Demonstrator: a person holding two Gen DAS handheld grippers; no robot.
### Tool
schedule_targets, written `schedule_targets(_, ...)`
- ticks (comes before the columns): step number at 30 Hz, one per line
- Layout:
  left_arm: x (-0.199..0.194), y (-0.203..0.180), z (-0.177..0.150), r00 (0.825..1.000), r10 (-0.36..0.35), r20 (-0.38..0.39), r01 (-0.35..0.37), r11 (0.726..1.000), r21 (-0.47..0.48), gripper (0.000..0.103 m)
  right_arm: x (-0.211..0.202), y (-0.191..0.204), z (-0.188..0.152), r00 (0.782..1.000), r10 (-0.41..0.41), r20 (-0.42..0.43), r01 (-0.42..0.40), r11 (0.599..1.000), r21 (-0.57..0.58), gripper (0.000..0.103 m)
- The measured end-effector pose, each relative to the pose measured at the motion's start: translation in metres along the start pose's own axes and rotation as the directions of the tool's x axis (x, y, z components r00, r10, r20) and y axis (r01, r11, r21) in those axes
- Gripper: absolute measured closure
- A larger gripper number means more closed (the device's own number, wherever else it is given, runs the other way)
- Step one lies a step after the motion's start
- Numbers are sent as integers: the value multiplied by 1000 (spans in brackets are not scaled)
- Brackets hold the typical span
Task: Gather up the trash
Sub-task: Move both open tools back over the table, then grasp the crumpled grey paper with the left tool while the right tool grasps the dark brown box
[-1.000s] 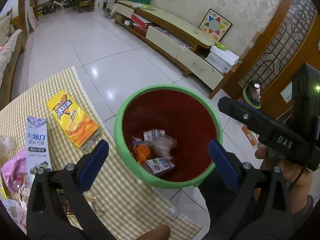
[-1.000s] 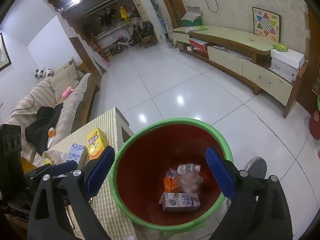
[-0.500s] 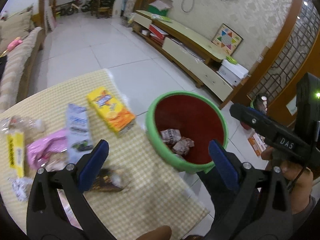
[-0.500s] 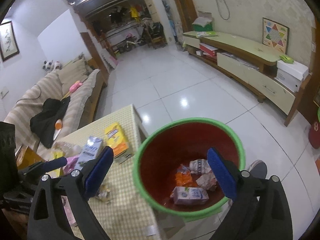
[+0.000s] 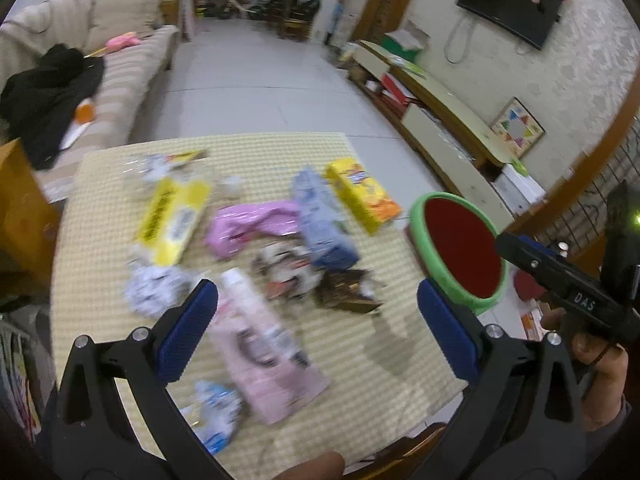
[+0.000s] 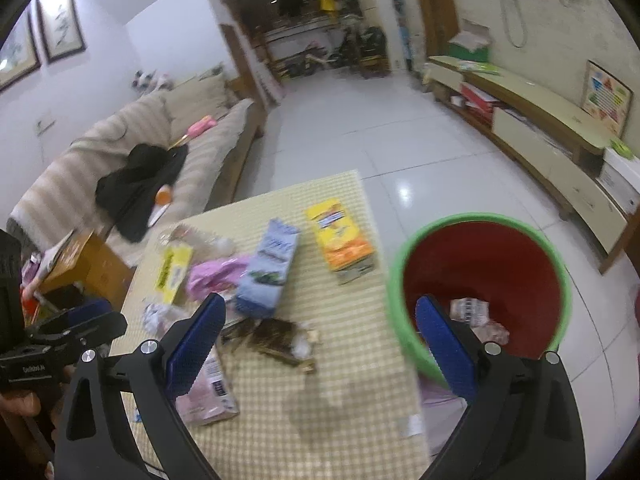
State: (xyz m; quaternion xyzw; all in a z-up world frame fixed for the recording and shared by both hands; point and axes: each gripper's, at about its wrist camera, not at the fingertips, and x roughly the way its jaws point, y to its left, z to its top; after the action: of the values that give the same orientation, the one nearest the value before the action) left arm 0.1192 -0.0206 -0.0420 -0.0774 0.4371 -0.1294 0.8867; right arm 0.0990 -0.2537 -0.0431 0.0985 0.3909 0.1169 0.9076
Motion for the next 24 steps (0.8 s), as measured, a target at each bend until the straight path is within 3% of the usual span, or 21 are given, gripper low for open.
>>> schedule_targets(11, -26, 70, -32, 997, 79, -9, -80, 991, -110, 5, 32, 67, -22, 994, 26, -105, -39, 991, -126, 10)
schedule_targets(24, 6, 101, -30, 990, 123, -74, -133, 980, -147, 5, 75, 64, -38, 979, -22, -205, -11, 987, -158, 10)
